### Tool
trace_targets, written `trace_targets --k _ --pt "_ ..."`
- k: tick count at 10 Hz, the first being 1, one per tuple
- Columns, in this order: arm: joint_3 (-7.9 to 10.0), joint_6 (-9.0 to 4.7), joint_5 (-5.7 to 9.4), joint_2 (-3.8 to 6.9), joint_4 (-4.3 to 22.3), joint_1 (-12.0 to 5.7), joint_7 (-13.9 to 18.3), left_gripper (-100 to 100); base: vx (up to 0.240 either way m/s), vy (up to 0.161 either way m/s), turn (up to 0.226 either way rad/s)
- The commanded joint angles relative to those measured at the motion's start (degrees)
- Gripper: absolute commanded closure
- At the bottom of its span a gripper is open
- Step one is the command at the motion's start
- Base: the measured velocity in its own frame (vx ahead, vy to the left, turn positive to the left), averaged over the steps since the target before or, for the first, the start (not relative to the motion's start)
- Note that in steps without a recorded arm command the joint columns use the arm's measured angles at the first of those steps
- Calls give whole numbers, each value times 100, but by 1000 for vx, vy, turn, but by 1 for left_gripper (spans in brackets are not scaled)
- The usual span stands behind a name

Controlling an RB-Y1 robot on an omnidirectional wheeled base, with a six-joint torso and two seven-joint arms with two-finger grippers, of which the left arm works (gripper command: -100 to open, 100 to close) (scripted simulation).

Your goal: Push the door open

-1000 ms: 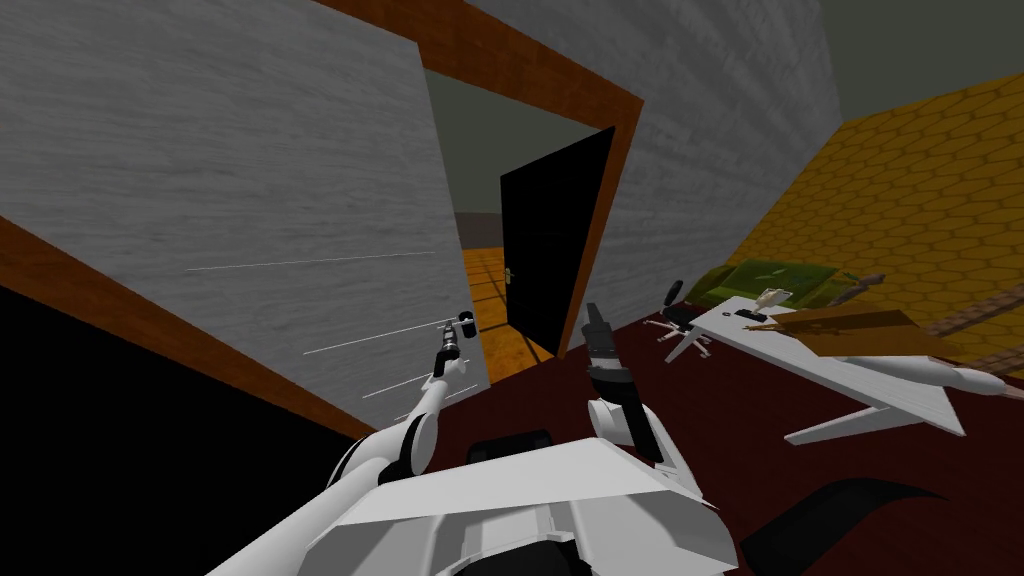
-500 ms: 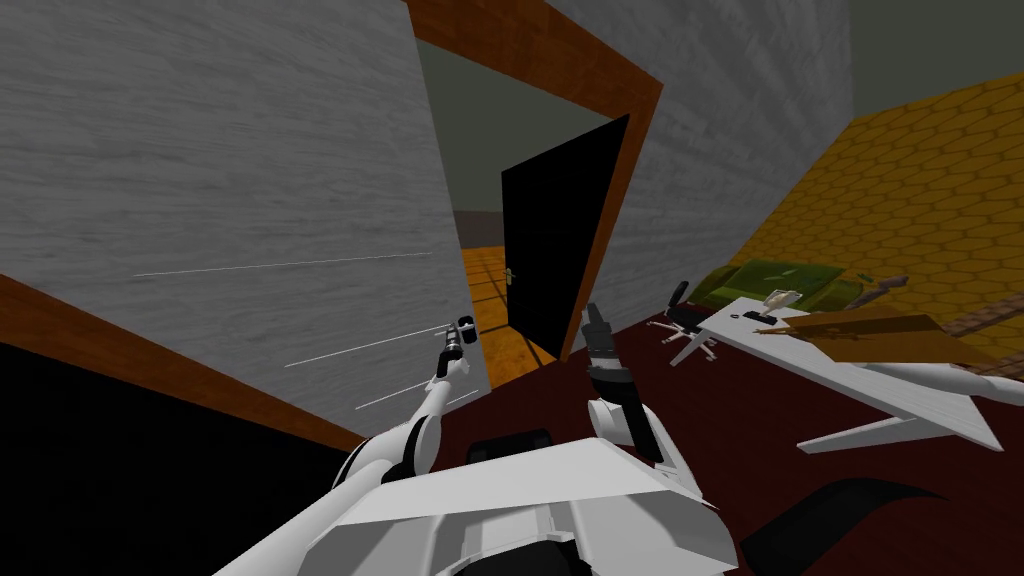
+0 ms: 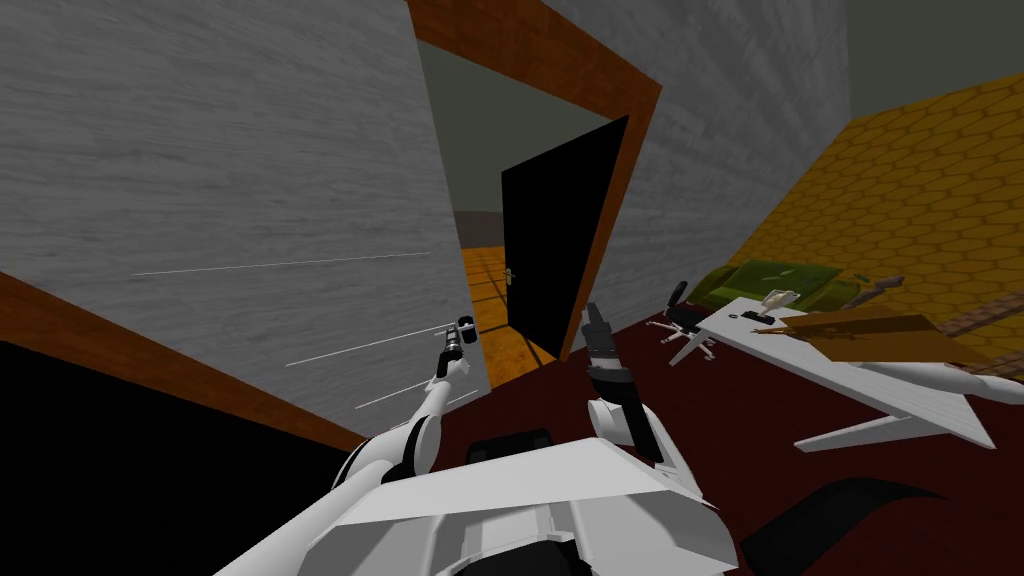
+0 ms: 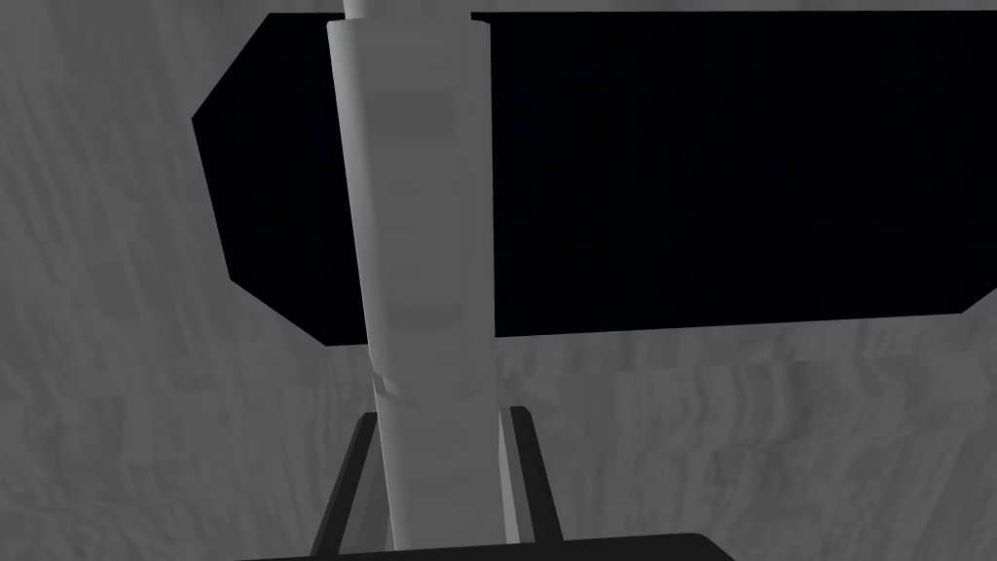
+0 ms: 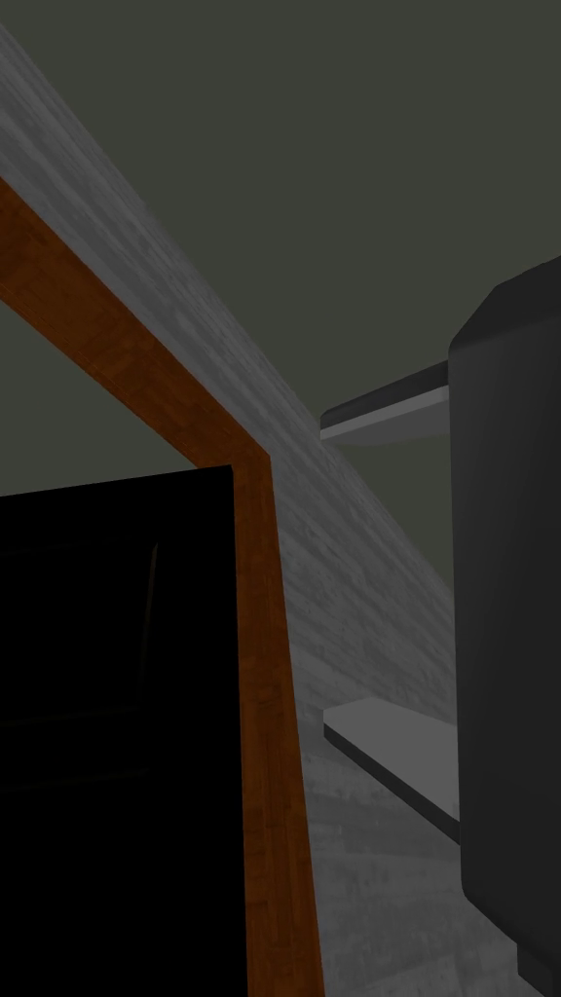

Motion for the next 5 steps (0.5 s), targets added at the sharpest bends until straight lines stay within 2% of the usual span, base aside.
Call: trace_targets --k 1,3,4,5 --pt "76 -12 36 107 -2 7 -35 100 101 -22 16" --pt "112 -17 53 148 -3 11 -51 100 156 -57 42" --pt "112 -17 53 148 -3 11 -51 100 52 10 5" --pt "218 -33 104 256 -5 21 -100 100 142 -1 5"
